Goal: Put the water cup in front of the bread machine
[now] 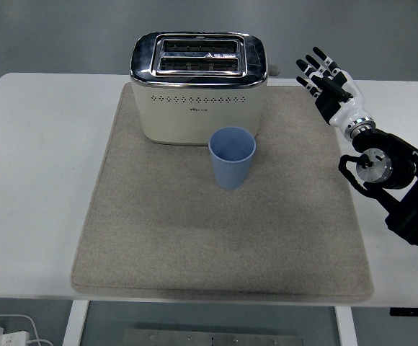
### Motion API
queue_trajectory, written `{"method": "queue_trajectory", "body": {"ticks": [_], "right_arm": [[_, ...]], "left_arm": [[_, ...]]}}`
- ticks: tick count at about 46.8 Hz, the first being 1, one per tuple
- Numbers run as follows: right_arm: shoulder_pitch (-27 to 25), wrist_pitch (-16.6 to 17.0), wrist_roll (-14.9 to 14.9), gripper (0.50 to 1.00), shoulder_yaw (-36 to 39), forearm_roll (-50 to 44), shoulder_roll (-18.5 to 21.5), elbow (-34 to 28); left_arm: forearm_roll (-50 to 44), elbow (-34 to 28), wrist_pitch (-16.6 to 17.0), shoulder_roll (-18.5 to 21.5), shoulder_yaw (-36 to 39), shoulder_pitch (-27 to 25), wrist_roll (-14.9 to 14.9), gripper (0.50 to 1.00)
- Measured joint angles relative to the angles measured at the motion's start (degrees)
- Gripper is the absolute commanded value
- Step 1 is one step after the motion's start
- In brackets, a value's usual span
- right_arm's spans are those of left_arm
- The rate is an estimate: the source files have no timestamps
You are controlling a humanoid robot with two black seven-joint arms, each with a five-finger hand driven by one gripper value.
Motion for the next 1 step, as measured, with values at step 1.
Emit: {"method": "queue_trajectory", "body": {"ticks": [1], "right_arm": [[0.00,0.01,0.00,0.930,0.33,0.00,0.00,-0.03]], "left_arm": [[0.00,0.00,0.00,0.00,0.00,0.00,0.00,1.000]]}}
